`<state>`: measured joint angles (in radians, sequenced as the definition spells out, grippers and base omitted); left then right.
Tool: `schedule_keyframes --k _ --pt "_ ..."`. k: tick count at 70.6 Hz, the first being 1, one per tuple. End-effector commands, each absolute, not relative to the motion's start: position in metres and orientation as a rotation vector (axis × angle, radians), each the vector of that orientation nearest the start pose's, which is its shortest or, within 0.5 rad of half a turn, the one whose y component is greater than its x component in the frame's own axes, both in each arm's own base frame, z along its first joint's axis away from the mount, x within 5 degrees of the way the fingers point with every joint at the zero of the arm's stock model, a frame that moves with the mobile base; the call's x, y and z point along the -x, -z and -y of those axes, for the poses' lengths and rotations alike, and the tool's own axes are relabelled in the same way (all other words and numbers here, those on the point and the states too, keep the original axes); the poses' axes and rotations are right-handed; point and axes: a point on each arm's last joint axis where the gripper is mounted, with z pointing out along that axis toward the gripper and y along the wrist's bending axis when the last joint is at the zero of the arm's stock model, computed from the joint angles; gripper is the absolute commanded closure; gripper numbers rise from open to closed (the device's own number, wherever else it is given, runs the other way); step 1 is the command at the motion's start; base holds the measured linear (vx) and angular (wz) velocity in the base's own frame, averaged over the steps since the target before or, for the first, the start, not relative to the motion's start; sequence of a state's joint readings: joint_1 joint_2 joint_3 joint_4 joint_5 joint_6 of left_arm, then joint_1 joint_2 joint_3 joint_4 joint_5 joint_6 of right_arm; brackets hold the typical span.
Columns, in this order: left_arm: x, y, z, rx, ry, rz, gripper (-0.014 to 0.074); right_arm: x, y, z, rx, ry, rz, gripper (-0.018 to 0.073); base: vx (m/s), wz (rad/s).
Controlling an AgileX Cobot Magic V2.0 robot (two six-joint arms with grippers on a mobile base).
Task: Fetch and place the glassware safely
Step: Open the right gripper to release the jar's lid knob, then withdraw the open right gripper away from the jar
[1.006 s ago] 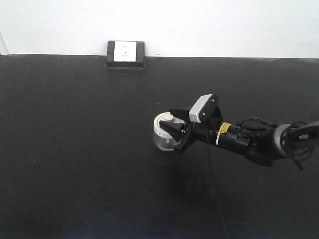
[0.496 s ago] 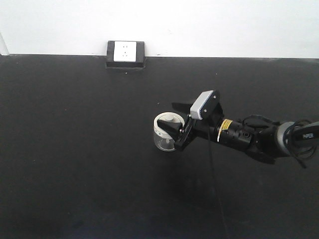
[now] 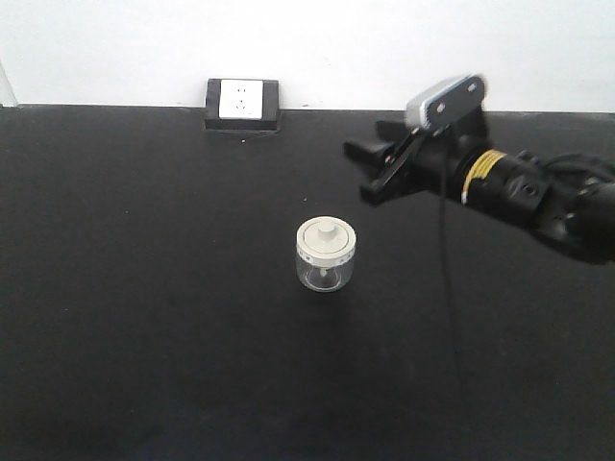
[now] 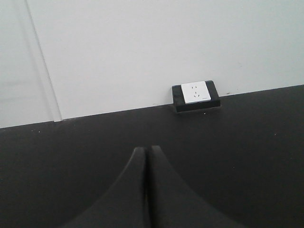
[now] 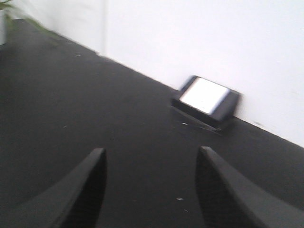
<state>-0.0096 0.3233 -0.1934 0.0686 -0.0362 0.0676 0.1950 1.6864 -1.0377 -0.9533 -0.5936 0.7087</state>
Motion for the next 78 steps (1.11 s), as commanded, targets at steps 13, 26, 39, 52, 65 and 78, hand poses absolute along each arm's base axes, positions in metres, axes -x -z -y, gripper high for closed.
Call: schedule_keyframes --k 13,26,39,52,65,78 --pt "-0.088 -0.275 0.002 -0.104 -0.078 -1.482 0.0603 -0.311 -0.339 -0.083 0.384 -0.334 -1.661 0.0521 0.00 0.00" --pt "-0.088 -0.275 0.002 -0.104 -0.078 -1.482 0.0603 -0.265 -0.330 -0.068 0.307 -0.289 -1.717 0.0564 0.00 0.00" --pt "-0.088 -0.275 0.002 -0.104 -0.078 -1.482 0.0603 -0.220 -0.322 -0.056 0.282 -0.262 -1.719 0.0563 0.00 0.00" --pt "-0.088 -0.275 0.002 -0.104 -0.078 -1.482 0.0603 -0.179 -0.314 -0.046 0.265 -0.244 -1.687 0.0563 0.00 0.00" --pt "-0.088 -0.275 0.002 -0.104 -0.078 -1.482 0.0603 -0.145 -0.305 -0.039 0.258 -0.239 -1.632 0.0563 0.00 0.00" --pt "-0.088 -0.275 0.002 -0.104 -0.078 -1.482 0.0603 -0.124 -0.292 -0.035 0.256 -0.235 -1.607 0.0563 0.00 0.00"
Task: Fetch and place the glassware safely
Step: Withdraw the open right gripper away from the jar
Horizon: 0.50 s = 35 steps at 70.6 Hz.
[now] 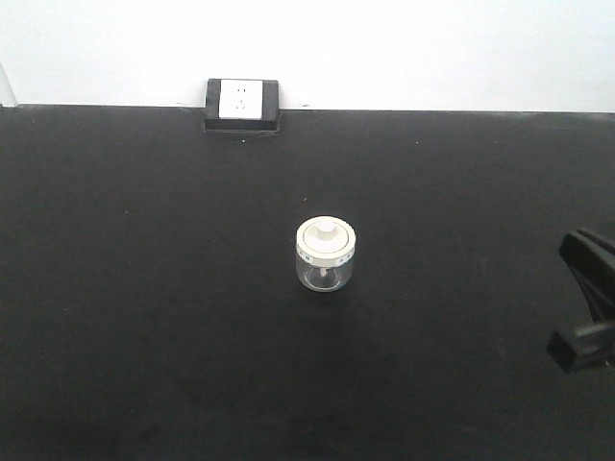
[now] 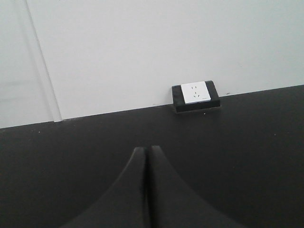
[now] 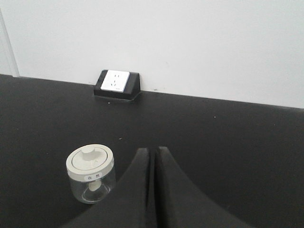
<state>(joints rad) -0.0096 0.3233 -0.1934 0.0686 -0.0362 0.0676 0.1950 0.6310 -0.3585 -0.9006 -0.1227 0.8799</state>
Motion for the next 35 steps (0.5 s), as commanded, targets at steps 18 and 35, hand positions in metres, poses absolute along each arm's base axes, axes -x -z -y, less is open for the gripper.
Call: schedule_keyframes --k 18,35 --pt "-0.0878 -0.2754 0.0019 -0.104 -0.078 -1.482 0.0603 -0.1179 -0.2860 -0.0327 0.248 -0.226 -1.609 0.0563 0.00 0.00" --pt "-0.0878 -0.2754 0.0019 -0.104 -0.078 -1.482 0.0603 -0.1179 -0.2860 -0.0327 0.248 -0.226 -1.609 0.0563 0.00 0.00"
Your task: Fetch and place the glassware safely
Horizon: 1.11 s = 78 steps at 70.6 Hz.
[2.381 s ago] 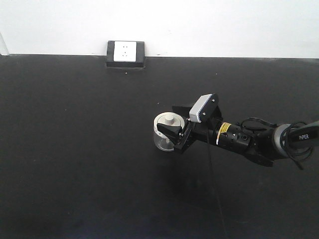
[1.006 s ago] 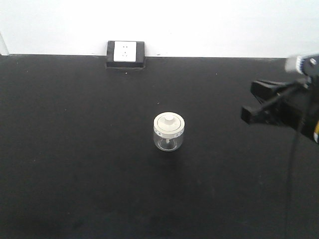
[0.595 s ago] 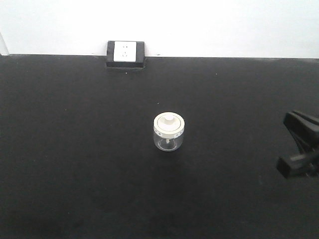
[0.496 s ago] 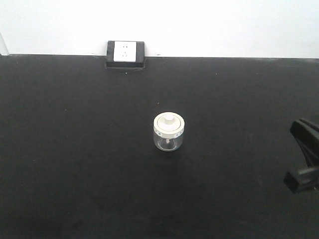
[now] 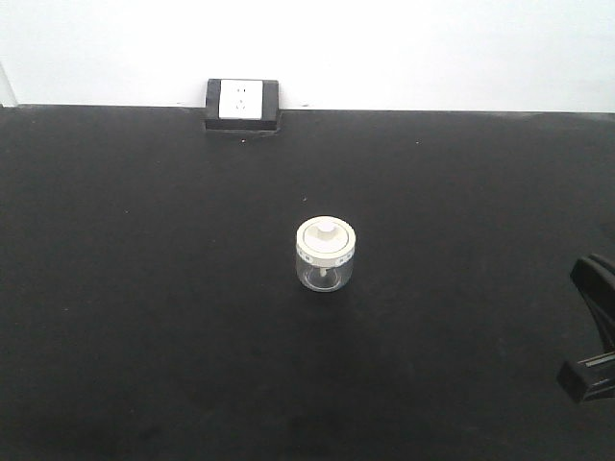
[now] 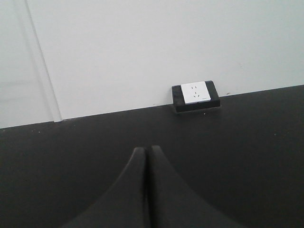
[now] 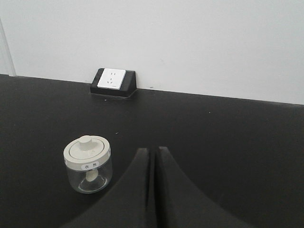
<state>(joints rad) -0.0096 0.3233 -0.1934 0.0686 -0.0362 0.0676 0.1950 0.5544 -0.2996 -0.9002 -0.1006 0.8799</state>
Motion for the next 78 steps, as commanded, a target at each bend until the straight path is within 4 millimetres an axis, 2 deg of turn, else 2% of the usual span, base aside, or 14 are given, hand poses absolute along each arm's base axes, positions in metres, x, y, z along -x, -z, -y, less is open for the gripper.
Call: schedule_keyframes --k 1,50,69,78 --pt "-0.088 -0.275 0.002 -0.104 -0.078 -1.482 0.0603 -0.118 -0.286 -0.033 0.248 -0.226 -1.609 0.0563 0.00 0.00" --pt "-0.086 -0.274 0.002 -0.104 -0.079 -1.498 0.0603 -0.118 -0.286 -0.033 0.248 -0.226 -1.609 0.0563 0.00 0.00" --pt "-0.072 -0.263 0.001 -0.059 -0.035 -1.559 0.0603 -0.118 -0.286 -0.033 0.248 -0.226 -1.609 0.0563 0.00 0.00" --pt "-0.064 -0.243 0.001 -0.058 -0.035 -1.528 0.0603 -0.118 -0.286 -0.033 0.248 -0.226 -1.609 0.0563 0.00 0.00"
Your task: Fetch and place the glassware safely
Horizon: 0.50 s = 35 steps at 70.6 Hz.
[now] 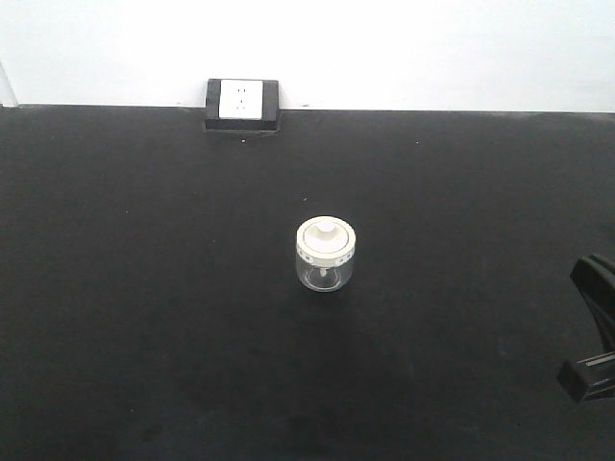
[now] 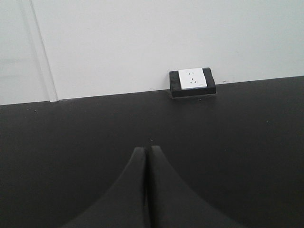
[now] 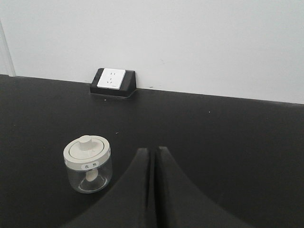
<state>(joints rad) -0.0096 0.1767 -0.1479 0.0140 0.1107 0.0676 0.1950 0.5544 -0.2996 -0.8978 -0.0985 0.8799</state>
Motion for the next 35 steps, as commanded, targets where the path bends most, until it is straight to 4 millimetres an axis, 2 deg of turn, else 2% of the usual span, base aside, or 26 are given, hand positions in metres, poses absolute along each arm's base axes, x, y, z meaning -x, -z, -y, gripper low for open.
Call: schedule_keyframes --k 1,17,35 --pt "-0.063 -0.240 0.001 -0.052 -0.029 -1.526 0.0603 -0.118 -0.286 -0.033 0.248 -0.226 -1.609 0.0563 0.00 0.00" --pt "-0.056 -0.194 0.001 -0.015 0.011 -1.531 0.0603 -0.118 -0.286 -0.033 0.248 -0.226 -1.609 0.0563 0.00 0.00" --pt "-0.057 -0.189 0.001 -0.018 0.012 -1.580 0.0603 -0.118 -0.286 -0.033 0.248 -0.226 -1.610 0.0563 0.00 0.00"
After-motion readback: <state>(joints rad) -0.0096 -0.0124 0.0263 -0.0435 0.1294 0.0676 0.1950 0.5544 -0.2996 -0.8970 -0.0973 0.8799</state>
